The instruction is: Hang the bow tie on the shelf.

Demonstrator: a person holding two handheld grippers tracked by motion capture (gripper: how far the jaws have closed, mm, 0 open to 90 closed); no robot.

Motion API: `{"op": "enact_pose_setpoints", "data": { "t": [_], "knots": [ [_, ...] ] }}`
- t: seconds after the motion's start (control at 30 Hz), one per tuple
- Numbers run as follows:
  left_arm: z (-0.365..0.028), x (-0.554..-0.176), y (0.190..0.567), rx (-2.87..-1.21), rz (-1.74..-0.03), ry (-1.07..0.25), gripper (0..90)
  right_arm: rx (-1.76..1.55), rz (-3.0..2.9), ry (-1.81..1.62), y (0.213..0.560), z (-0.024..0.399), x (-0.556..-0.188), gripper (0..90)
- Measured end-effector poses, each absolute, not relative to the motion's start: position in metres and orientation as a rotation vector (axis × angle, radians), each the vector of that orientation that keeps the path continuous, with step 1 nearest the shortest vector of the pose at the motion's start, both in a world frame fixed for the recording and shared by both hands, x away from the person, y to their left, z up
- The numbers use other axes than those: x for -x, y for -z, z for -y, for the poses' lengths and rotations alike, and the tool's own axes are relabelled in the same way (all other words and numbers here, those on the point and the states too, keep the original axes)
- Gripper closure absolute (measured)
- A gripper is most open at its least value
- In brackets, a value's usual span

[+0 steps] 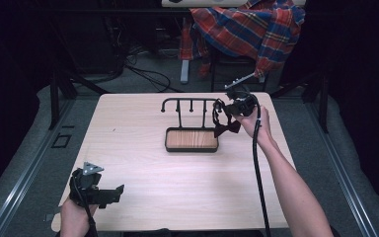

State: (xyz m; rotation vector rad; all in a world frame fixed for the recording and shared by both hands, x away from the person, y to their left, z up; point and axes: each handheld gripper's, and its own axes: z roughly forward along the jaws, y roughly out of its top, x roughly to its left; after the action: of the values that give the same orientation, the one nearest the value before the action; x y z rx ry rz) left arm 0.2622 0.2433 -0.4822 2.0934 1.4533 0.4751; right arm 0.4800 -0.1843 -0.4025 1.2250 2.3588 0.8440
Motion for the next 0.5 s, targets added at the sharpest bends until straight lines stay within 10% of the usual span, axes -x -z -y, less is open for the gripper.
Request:
{"op": "enact_pose_setpoints", "data": {
  "t": [0.5],
  "knots": [
    [-0.243, -0.262, 0.4823, -2.094, -1.447, -0.478, 0.1, -1.236, -2.375, -0.855, 0.4114, 0.1844, -0.4817, 88.3]
  ]
}}
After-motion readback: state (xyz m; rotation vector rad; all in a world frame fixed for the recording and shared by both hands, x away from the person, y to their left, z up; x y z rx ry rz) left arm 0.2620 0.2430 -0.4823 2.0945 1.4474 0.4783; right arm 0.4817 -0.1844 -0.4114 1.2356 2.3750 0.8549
